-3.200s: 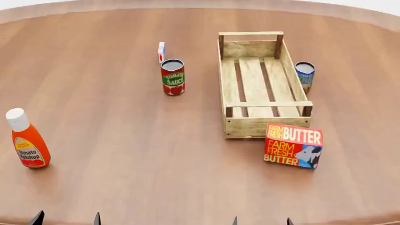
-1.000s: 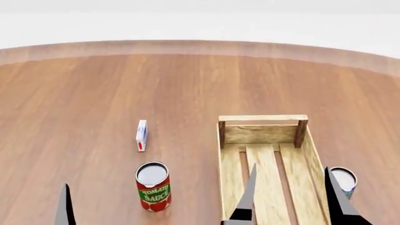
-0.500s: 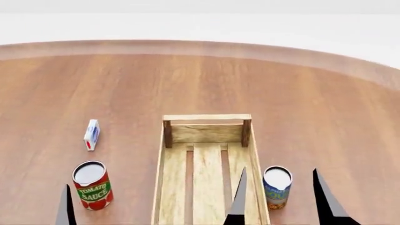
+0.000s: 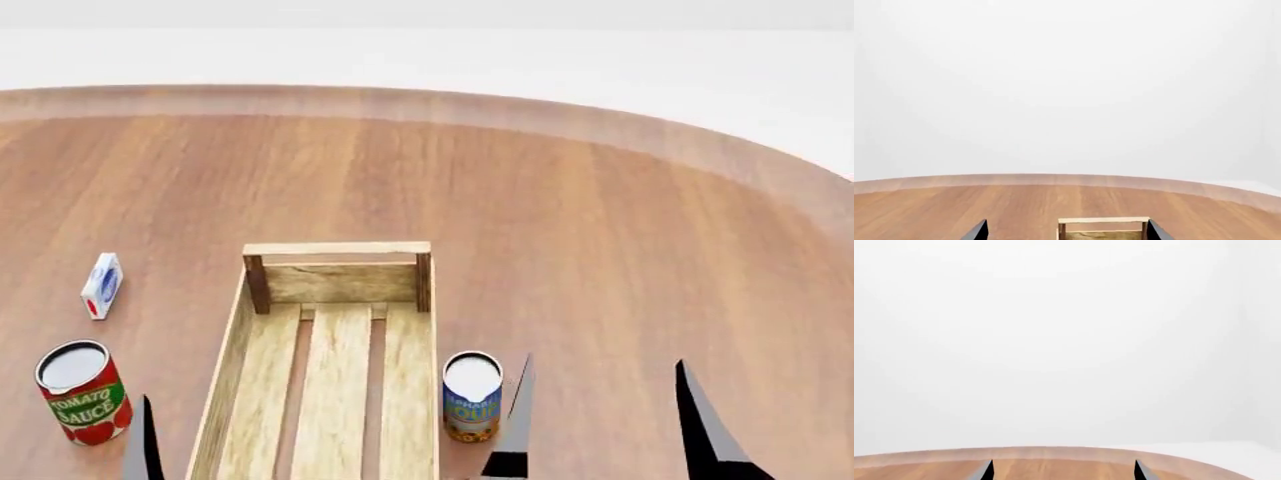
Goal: Pick up the butter and put it in the tray.
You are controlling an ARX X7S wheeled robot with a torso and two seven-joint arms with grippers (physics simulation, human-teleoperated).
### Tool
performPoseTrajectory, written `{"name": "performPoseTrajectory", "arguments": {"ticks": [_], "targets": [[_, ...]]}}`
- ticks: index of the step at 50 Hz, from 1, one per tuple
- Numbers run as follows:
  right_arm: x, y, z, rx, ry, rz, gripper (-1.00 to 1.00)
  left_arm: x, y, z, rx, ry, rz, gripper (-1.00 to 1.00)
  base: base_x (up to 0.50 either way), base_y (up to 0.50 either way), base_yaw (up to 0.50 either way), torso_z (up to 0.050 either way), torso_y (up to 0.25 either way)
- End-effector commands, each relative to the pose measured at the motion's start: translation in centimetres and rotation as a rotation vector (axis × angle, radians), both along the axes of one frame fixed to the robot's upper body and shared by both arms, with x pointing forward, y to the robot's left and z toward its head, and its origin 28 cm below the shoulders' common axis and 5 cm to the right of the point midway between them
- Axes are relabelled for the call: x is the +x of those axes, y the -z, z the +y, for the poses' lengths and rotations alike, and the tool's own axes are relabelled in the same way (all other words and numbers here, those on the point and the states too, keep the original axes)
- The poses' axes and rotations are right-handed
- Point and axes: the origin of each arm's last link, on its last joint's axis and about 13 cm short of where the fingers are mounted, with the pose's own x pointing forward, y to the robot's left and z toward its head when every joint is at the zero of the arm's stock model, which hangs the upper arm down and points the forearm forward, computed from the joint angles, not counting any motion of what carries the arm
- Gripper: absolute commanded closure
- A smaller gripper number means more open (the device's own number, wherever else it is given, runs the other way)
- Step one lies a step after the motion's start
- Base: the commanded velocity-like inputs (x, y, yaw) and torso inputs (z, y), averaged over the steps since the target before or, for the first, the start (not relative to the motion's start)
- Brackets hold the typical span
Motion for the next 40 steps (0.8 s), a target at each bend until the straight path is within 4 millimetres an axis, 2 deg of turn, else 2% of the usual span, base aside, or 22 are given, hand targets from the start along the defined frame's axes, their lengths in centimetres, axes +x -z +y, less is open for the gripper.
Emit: {"name": "performPoseTrajectory", "arguments": {"ticks": [1,6,34,40], "targets": [[-0.26,-0.48,-0.36,0.035,0.029,-0.044,-1.0,0.17,-0.15,0.22,-0.013,0.006,-0.005,-1.0,0.0,0.0,0.0,0.0,0.0],[-0.26,-0.31,-0.31,0.013,0.03,-0.041,-1.0,0.19,-0.12,0.21,-0.015,0.007,-0.004,-1.0,0.0,0.0,0.0,0.0,0.0],[-0.15,0.01,-0.2,0.01,-0.012,-0.019,-1.0,0.09,-0.38,0.2,-0.016,0.004,-0.006,-1.0,0.0,0.0,0.5,0.0,0.0],[-0.59,-0.71,-0.68,-0.048,-0.092,-0.012,-1.0,0.15,-0.44,0.35,-0.019,-0.002,-0.006,-1.0,0.0,0.0,0.02,0.0,0.0]]}}
